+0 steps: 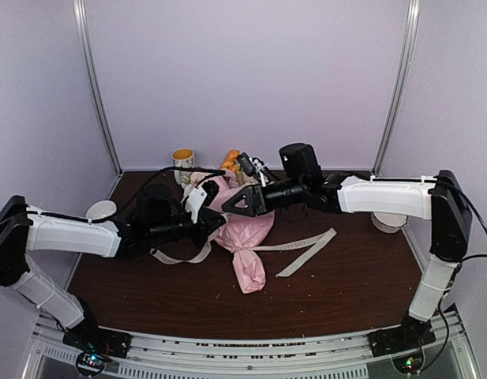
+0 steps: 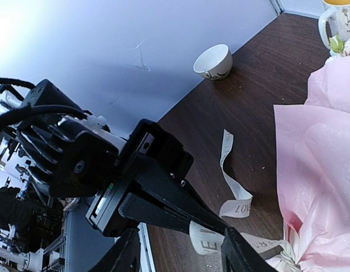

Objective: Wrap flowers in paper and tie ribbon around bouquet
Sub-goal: Cross the half-tied ribbon over the folded bouquet.

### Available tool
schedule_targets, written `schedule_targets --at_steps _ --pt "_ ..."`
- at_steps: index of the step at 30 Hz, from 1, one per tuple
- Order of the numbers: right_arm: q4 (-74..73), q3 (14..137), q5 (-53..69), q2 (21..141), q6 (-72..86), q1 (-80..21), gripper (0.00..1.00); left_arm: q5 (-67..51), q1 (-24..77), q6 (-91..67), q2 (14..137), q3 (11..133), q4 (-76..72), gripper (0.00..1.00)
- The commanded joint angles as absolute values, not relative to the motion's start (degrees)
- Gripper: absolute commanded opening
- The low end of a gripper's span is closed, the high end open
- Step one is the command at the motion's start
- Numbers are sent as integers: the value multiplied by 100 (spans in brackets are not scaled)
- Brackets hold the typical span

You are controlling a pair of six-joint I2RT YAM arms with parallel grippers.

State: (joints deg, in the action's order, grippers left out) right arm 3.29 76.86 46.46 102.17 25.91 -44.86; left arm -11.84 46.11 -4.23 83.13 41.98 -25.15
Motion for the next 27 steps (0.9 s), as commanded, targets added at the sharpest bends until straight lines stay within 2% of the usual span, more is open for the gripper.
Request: schedule_targets --at_steps 1,9,14,16,22,25,27 --pt "529 7851 5010 10415 2635 -4456 46 -1241 4561 -567 8442 4133 -3156 0" --pt "250 7787 4930 10480 2432 -4422 49 -1400 4554 -845 8613 4101 -3461 0" --pt "421 7673 4910 10478 2557 -4425 40 -1409 4554 -812 8580 4105 -3396 0" --pt "300 7674 4779 10445 2500 -4424 39 -1419 4554 -827 8564 4096 -3393 0" --pt "-20 7716 4473 10463 2292 -4395 42 -1440 4555 -826 8539 4104 -3268 0" --pt "-39 7749 4365 10494 2284 -4397 49 -1459 4553 -831 8542 4091 -3245 0" --pt "-16 7740 4404 10496 2272 -4395 46 -1459 4556 -850 8558 4108 -3215 0"
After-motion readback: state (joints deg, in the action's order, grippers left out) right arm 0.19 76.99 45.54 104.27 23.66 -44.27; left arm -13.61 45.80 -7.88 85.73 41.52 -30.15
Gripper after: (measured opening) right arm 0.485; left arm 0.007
